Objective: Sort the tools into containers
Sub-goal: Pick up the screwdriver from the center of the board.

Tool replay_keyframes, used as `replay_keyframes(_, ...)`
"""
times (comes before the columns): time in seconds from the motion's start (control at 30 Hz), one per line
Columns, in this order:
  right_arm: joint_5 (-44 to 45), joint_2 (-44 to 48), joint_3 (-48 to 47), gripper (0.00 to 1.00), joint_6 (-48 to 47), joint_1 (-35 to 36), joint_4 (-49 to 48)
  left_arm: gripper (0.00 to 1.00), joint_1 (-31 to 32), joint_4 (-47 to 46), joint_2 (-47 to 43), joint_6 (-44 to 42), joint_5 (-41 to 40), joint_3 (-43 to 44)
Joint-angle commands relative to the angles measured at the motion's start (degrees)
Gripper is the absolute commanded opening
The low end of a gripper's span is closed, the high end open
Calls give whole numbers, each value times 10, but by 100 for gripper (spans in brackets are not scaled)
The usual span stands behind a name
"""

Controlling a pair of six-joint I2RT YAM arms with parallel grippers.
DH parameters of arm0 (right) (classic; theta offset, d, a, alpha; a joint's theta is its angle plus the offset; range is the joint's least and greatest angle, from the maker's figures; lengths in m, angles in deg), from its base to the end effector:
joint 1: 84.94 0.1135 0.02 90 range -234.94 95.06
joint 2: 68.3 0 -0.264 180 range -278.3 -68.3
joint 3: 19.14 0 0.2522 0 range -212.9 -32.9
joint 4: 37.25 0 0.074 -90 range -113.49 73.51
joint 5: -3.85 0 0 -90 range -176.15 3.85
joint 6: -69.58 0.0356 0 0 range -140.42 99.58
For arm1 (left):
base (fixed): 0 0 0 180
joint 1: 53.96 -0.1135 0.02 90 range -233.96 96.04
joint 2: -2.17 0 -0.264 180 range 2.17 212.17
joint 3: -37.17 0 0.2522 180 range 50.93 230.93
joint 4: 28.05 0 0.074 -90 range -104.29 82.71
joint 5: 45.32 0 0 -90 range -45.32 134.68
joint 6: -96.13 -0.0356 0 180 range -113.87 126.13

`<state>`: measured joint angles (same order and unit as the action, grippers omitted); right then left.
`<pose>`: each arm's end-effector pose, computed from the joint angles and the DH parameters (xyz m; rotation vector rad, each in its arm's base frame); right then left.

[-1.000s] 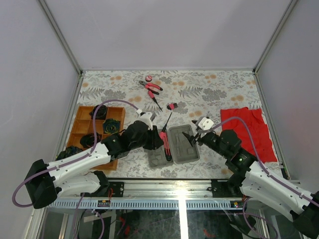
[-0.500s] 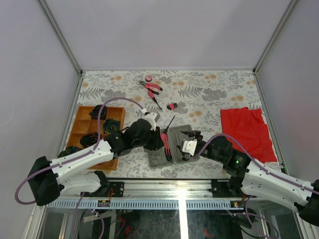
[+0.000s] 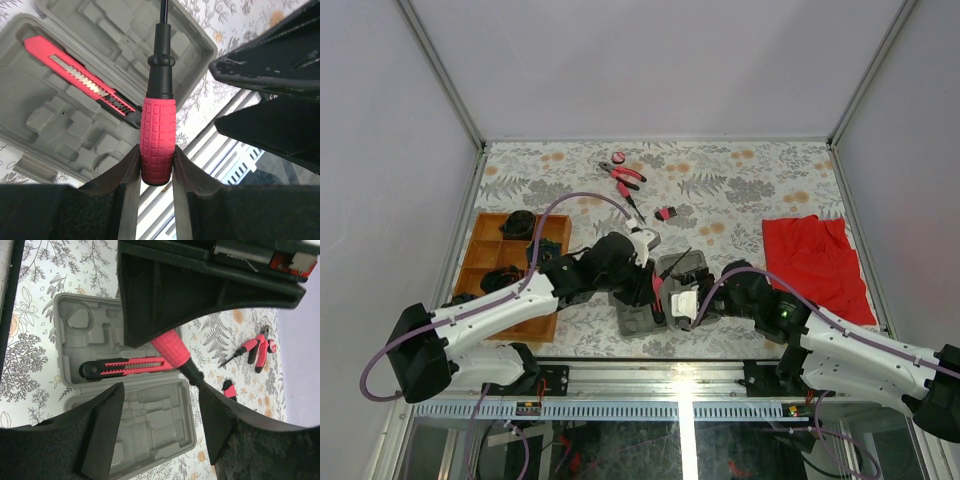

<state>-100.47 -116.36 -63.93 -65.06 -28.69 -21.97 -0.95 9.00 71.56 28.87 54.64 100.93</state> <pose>0.1028 0.1697 0.2610 -1.5691 1.0740 0.3744 0.1505 -0.2100 0.2619 0.7339 2.3531 -0.8320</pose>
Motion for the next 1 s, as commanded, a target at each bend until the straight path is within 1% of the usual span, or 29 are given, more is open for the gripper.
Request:
replay_keyframes(0.0, -33, -17, -32, 67, -26, 9, -6, 0, 12, 13, 12, -38, 49, 21)
replay_keyframes(0.17, -43, -44, -38, 65, -32, 14, 5, 0, 29, 18, 23, -50, 75, 29)
replay_keyframes(0.3, -54, -67, -47, 60, -31, 18, 27, 0, 41, 18, 25, -56, 90, 31)
replay_keyframes(0.37, -55, -77, -54, 55, -32, 18, 40, 0, 44, 20, 24, -58, 93, 32)
replay_keyframes(0.43, -52, -84, -57, 41, -33, 18, 49, 0, 46, 22, 23, -60, 93, 33)
replay_keyframes(0.5, -49, -86, -59, 32, -33, 18, 54, 0, 47, 25, 23, -62, 93, 33)
replay_keyframes(0.57, -48, -84, -60, 26, -28, 18, 54, 0, 48, 26, 23, -62, 91, 34)
replay_keyframes(0.67, -41, -78, -63, 22, -7, 19, 50, 0, 48, 28, 18, -55, 64, 35)
replay_keyframes(0.7, -33, -76, -64, 20, 3, 18, 51, 2, 49, 25, 11, -48, 43, 35)
replay_keyframes(0.73, -20, -75, -66, 19, 13, 18, 51, 9, 49, 21, 0, -45, 33, 34)
replay_keyframes(0.77, -3, -74, -68, 16, 24, 19, 54, 17, 49, 14, -13, -43, 24, 31)
replay_keyframes(0.83, 24, -72, -76, 15, 49, 19, 67, 35, 48, -2, -43, -35, 6, 20)
replay_keyframes(0.9, 42, -68, -84, 14, 83, 19, 76, 48, 49, -19, -70, -27, -14, 7)
replay_keyframes(0.93, 46, -65, -85, 14, 94, 19, 79, 51, 49, -25, -82, -23, -18, 2)
replay_keyframes(0.97, 51, -60, -84, 14, 108, 19, 75, 51, 49, -31, -92, -19, -23, -2)
